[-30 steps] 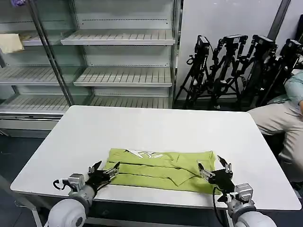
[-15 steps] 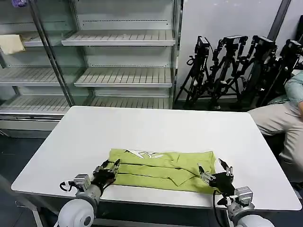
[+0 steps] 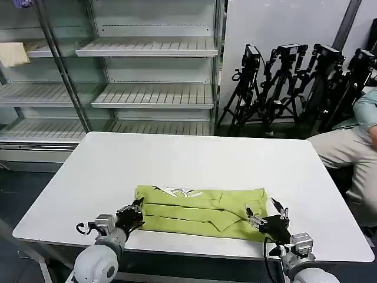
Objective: Fold and organize the clothes.
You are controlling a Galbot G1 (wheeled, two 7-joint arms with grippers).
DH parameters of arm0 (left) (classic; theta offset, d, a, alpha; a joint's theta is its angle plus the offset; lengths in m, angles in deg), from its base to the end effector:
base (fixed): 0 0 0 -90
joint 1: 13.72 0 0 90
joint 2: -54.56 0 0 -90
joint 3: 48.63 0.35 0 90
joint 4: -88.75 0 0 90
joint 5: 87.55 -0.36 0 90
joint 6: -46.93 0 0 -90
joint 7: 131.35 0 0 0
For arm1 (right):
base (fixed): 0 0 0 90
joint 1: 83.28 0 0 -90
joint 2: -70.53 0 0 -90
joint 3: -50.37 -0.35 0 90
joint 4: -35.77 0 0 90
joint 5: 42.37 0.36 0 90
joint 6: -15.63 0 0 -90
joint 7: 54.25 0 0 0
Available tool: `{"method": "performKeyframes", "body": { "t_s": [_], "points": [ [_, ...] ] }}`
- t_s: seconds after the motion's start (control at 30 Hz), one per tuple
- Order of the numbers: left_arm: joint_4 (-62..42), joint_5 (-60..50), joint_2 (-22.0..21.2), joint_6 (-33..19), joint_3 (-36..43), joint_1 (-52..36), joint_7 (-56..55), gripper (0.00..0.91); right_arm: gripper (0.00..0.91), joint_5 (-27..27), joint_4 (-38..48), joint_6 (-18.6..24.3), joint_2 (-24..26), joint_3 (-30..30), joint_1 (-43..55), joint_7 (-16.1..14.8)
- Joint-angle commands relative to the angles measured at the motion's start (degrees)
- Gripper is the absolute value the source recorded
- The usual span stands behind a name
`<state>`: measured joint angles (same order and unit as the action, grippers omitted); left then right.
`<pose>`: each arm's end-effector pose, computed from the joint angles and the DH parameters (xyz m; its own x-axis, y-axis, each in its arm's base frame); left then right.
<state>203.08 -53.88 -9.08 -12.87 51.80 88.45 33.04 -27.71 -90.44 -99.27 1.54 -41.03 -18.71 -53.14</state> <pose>0.2717 0.0363 -0.2704 -0.8889 0.1281 0.4397 0.1090 0.9917 -0.0685 0.2083 -0.0559 -0.2382 -0.9540 -0.1325 0.2690 -0.1628 0.9822 -0.0934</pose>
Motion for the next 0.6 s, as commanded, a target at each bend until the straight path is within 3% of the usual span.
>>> {"method": "performKeyframes", "body": {
  "t_s": [0.03, 0.43, 0.6],
  "points": [
    [1.84, -8.54, 2.84, -0.07, -3.97, -0.37, 3.48, 0.000, 0.907, -0.02, 0.00, 0.04, -0.05, -0.11, 0.04, 0.04],
    [1.29, -8.32, 15.14, 0.48, -25.04, 1.18, 10.54, 0.000, 0.907, 0.04, -0.12, 0.74, 0.00, -0.54, -0.15, 0.07],
    [5.32, -9.26, 14.97, 0.78, -25.23, 1.51, 10.93, 0.000, 0.907, -0.03, 0.17, 1.34, -0.23, -0.23, -0.42, 0.24]
  ]
}}
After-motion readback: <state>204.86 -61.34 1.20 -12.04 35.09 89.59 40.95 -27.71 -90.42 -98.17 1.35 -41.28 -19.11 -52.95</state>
